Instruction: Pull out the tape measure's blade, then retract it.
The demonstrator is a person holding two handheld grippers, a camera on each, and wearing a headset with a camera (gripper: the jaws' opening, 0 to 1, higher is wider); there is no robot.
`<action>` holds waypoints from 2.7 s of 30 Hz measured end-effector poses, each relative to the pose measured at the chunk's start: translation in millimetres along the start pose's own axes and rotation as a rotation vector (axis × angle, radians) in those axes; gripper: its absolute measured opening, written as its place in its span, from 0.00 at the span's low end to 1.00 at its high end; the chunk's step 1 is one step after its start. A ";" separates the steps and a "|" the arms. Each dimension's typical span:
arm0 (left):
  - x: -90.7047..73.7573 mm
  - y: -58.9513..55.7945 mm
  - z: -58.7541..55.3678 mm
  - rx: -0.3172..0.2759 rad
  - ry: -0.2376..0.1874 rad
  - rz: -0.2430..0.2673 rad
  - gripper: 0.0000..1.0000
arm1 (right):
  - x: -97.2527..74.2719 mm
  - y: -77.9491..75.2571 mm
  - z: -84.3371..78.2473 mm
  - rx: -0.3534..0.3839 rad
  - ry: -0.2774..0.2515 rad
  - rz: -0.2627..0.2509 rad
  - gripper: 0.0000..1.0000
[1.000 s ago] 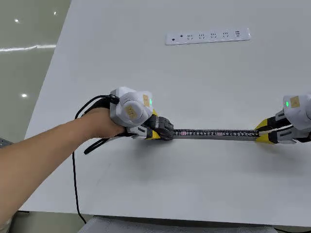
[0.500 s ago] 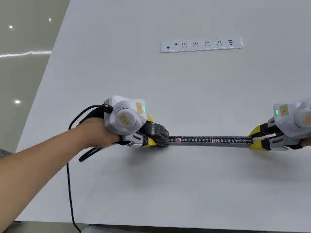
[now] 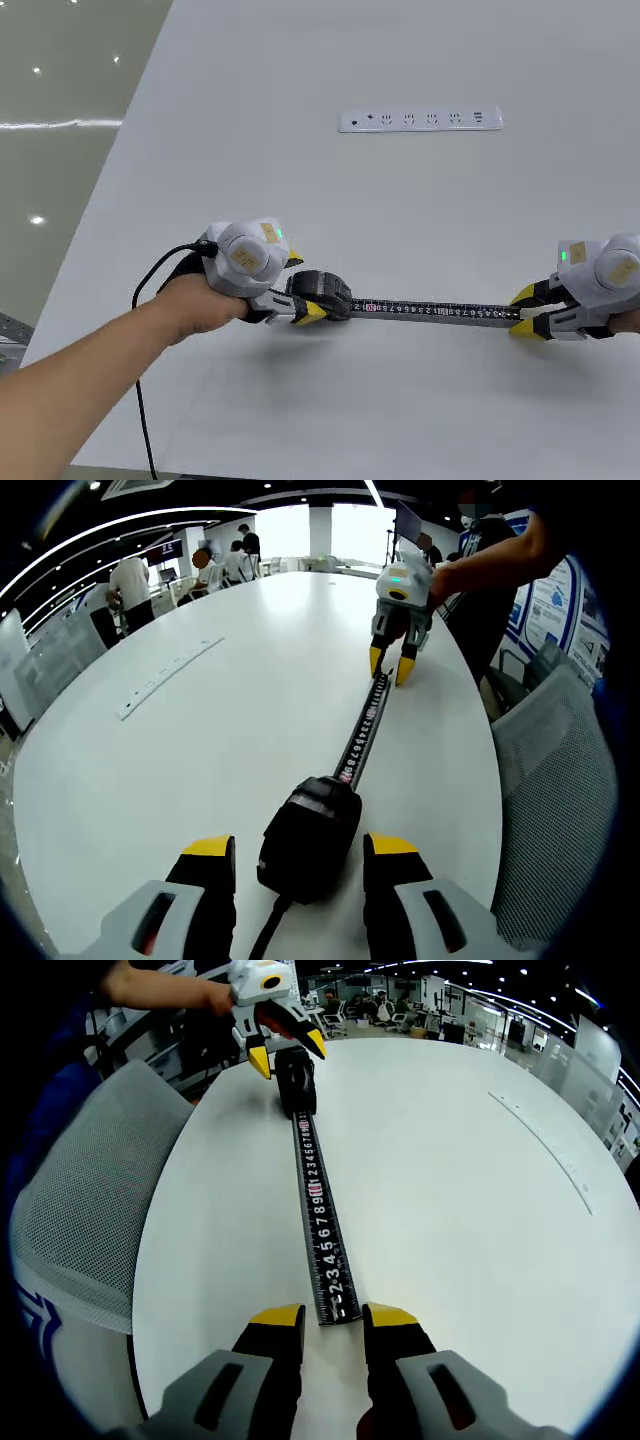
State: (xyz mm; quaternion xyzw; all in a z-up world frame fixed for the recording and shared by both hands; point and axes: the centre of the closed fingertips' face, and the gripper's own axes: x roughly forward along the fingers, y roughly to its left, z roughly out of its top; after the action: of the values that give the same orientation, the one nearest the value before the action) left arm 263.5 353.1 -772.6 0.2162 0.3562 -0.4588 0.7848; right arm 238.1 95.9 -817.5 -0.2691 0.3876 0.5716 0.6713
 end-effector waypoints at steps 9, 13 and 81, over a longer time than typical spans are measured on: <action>-18.8 -4.7 -5.9 -0.116 -0.046 0.071 0.52 | -3.2 -1.2 0.3 0.066 -0.003 -0.069 0.28; -23.9 -9.5 -12.3 -0.148 -0.043 0.084 0.57 | -9.0 0.1 2.7 0.131 -0.024 -0.106 0.34; -139.1 -97.0 -45.2 -0.550 -0.183 0.292 0.87 | -112.9 147.7 49.2 0.638 -0.280 -0.451 1.00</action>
State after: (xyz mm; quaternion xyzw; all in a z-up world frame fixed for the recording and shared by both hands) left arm 117.1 414.9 -698.0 0.0030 0.3600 -0.2453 0.9001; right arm 99.2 102.2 -684.6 -0.0453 0.3814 0.2926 0.8757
